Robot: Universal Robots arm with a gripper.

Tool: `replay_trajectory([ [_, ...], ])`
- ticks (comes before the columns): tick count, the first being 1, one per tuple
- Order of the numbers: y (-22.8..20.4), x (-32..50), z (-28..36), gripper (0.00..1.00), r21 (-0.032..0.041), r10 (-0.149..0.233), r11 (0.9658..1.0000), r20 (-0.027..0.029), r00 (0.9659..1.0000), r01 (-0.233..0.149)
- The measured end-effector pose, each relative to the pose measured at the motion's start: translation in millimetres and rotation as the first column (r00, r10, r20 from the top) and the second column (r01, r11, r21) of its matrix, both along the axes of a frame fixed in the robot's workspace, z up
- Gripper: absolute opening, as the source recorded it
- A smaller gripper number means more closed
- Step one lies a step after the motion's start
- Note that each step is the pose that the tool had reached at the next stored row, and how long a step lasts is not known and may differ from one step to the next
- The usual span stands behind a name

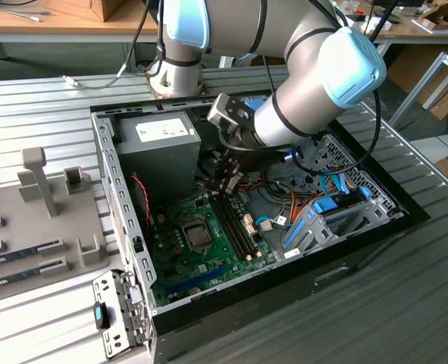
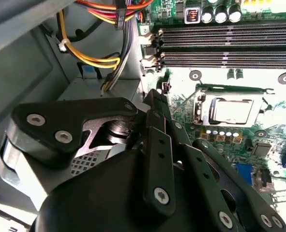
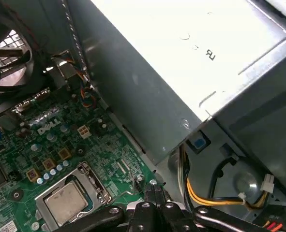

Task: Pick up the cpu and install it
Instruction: 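Install the first cpu locking lever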

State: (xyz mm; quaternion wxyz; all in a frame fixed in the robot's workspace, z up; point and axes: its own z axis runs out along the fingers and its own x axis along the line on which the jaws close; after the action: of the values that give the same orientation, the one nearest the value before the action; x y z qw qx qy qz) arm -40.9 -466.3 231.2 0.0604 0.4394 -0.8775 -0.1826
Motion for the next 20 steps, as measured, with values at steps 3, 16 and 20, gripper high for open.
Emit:
replay_trajectory([
  [3, 0.6, -8.3, -0.1, 0.11, -0.0003, 0.002, 1.0, 0.0021, 1.0, -0.002],
  [16, 0.4, -24.9, -0.2, 0.11, -0.0511, 0.014, 0.9986, 0.0069, 0.9999, -0.013],
  [20, 0.2, -24.9, 0.0, 0.11, -0.0975, 0.018, 0.9951, 0.0063, 0.9998, -0.017],
])
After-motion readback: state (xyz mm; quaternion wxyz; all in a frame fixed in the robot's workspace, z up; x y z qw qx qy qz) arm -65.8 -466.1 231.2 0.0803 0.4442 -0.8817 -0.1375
